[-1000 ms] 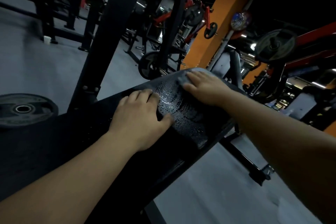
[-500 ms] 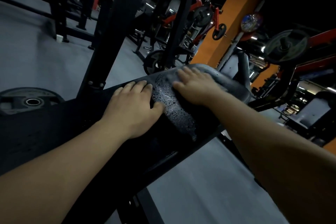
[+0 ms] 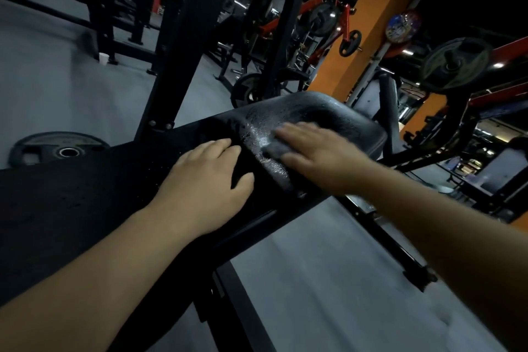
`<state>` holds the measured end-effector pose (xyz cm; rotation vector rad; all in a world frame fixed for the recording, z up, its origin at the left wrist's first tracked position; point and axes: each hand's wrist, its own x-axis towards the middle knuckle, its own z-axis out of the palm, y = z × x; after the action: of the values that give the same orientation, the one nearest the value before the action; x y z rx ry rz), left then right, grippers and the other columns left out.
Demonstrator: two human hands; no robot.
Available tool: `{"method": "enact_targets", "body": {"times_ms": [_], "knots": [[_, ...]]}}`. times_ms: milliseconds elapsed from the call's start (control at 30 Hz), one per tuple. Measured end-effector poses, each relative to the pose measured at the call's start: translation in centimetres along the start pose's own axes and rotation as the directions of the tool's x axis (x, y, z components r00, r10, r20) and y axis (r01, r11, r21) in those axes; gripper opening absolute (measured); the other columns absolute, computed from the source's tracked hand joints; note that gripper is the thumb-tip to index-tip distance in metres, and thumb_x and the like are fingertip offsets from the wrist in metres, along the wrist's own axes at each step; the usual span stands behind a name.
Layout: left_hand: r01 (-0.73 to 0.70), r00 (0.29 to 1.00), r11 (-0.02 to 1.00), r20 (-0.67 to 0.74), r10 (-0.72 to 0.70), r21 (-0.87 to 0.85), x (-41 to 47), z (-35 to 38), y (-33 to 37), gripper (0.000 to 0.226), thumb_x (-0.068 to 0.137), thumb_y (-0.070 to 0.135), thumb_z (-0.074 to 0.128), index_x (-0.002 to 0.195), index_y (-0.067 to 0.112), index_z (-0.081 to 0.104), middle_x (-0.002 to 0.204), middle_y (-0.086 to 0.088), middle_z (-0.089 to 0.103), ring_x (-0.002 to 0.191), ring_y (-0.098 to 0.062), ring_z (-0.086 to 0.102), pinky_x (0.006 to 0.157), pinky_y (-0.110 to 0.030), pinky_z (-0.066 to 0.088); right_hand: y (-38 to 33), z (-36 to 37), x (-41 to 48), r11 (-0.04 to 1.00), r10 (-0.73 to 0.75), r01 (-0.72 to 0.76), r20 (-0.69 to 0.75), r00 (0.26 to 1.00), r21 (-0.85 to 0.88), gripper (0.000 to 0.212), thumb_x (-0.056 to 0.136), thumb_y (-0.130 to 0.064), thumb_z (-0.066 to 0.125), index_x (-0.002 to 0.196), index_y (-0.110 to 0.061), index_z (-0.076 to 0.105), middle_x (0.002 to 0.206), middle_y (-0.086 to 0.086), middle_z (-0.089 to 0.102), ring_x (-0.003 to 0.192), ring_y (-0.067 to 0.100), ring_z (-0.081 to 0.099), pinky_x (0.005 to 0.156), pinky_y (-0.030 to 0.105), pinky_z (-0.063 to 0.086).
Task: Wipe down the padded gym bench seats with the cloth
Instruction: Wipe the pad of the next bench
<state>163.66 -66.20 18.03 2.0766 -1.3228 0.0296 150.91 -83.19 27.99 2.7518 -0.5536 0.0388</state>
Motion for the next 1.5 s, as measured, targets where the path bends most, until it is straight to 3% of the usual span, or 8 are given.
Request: {"method": "enact_targets", "body": {"times_ms": [133,267,500,700,867,1067,1233,1500], "knots": [[0.010,0.999,1.000,-0.043,-0.011,-0.012,-0.9,0.5,0.1,0.063,0.100,0.053,0.032,0.155,0.024,0.027,0.164,0.004,0.018,0.151,-0.015,0.010,0.123,-0.038,0.008,1.6,-0.5,4.2,0.964,0.258,-0.260,-0.046,0.965,-0.053,0.054,0.104,-0.044,0.034,0.156,-0.034,0.025,0.165,0.000,0.021,0.151,0.022,0.019,0.118,0.044,0.019],[0.016,1.000,1.000,0.000,-0.016,-0.002,-0.2,0.2,-0.4,0.064,0.098,0.055,0.034,0.152,0.021,0.030,0.163,0.000,0.021,0.151,-0.020,0.014,0.122,-0.043,0.014,-3.6,0.9,2.0,0.995,0.100,-0.101,-0.051,0.994,-0.021,0.047,0.104,-0.042,0.038,0.151,-0.041,0.035,0.167,-0.008,0.004,0.153,0.015,-0.004,0.122,0.041,0.004],[0.022,1.000,1.000,0.008,-0.022,0.005,0.0,0.4,-0.3,0.066,0.094,0.058,0.034,0.147,0.017,0.037,0.160,-0.003,0.027,0.149,-0.022,0.019,0.121,-0.046,0.020,1.8,-1.1,4.0,0.941,0.337,-0.337,-0.019,0.941,-0.039,0.053,0.107,-0.046,0.031,0.155,-0.022,0.034,0.163,0.000,0.027,0.149,0.019,0.023,0.119,0.035,0.018],[0.001,0.999,0.999,-0.033,-0.002,-0.033,0.4,0.5,-0.7,0.065,0.094,0.054,0.033,0.148,0.019,0.036,0.161,-0.001,0.026,0.150,-0.020,0.017,0.122,-0.045,0.017,-3.9,0.8,-0.6,0.999,0.018,-0.019,-0.024,1.000,-0.049,0.054,0.107,-0.047,0.028,0.158,-0.034,0.019,0.166,-0.012,0.010,0.152,0.006,0.001,0.118,0.023,-0.001],[-0.007,0.999,1.000,-0.046,0.005,-0.028,0.3,0.9,-1.1,0.064,0.095,0.051,0.031,0.152,0.022,0.030,0.164,-0.001,0.020,0.151,-0.021,0.014,0.123,-0.046,0.012,0.6,-0.1,3.9,0.956,0.287,-0.284,0.030,0.958,-0.067,0.055,0.107,-0.049,0.026,0.159,-0.032,0.019,0.168,-0.004,0.009,0.154,0.017,0.005,0.121,0.031,0.004],[0.004,0.999,1.000,-0.051,-0.004,-0.016,0.6,1.0,-1.4,0.064,0.096,0.051,0.030,0.153,0.020,0.029,0.164,-0.002,0.021,0.151,-0.023,0.014,0.123,-0.047,0.012,-2.9,0.4,1.2,1.000,0.011,-0.011,0.060,0.998,0.000,0.052,0.107,-0.045,0.031,0.157,-0.040,0.018,0.161,-0.021,0.004,0.149,0.001,-0.002,0.115,0.024,0.000],[0.022,0.997,1.000,-0.068,-0.022,-0.008,0.5,1.3,-1.0,0.066,0.093,0.053,0.025,0.151,0.021,0.032,0.163,0.000,0.023,0.150,-0.022,0.016,0.123,-0.046,0.013,2.1,-0.8,6.8,0.943,0.323,-0.321,0.015,0.946,-0.091,0.053,0.108,-0.043,0.027,0.158,-0.025,0.024,0.167,0.002,0.015,0.153,0.020,0.011,0.122,0.038,0.008],[0.058,0.996,0.998,-0.064,-0.058,-0.003,0.5,0.7,-0.9,0.079,0.084,0.060,0.022,0.150,0.018,0.032,0.162,0.000,0.023,0.151,-0.020,0.015,0.122,-0.042,0.014,1.9,-0.8,4.5,0.996,0.086,-0.084,0.088,0.992,-0.028,0.052,0.108,-0.042,0.031,0.158,-0.033,0.020,0.167,-0.007,0.011,0.151,0.008,0.003,0.116,0.025,0.001]]}}
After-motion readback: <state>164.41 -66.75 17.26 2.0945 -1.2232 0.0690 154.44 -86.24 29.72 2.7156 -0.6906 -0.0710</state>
